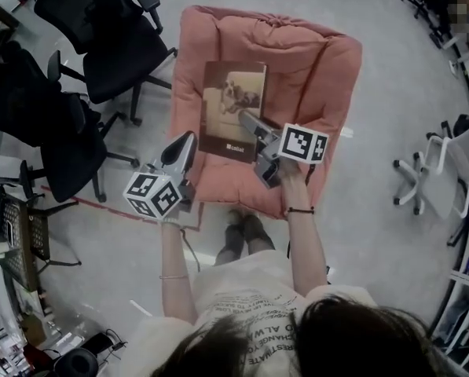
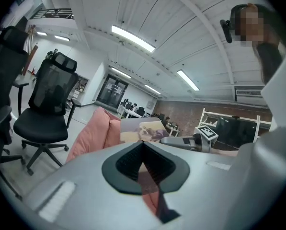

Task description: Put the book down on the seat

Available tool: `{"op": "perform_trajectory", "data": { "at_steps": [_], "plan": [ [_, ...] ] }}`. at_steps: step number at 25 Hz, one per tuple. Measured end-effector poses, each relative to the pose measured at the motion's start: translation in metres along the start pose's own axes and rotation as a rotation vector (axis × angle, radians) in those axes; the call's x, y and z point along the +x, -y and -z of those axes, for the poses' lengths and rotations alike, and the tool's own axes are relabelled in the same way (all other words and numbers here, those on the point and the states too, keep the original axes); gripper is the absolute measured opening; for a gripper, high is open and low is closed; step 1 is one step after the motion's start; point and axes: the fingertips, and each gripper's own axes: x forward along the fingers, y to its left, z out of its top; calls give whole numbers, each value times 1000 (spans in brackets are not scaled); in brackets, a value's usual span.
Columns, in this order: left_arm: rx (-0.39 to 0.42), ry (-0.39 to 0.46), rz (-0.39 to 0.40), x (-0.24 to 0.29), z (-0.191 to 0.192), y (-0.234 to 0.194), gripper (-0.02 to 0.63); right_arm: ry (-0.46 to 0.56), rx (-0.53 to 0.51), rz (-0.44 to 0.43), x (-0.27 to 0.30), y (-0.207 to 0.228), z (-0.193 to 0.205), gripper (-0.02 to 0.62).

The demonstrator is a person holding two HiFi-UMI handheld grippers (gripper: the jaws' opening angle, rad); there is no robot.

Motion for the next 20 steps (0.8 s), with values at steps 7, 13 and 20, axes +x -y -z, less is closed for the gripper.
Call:
{"op": "perform_trajectory", "data": {
  "at_steps": [7,13,20],
  "plan": [
    [-20,-46,1,26,27,-17,-3,-108,4,23,20,45,21,148],
    [-44,-80,-19,44,49,-46,-3,-159,33,40,39,84,37,148],
    [-82,-169,-23,58,90,-64,-3,-228,37,86,62,126,58,148]
  ]
}}
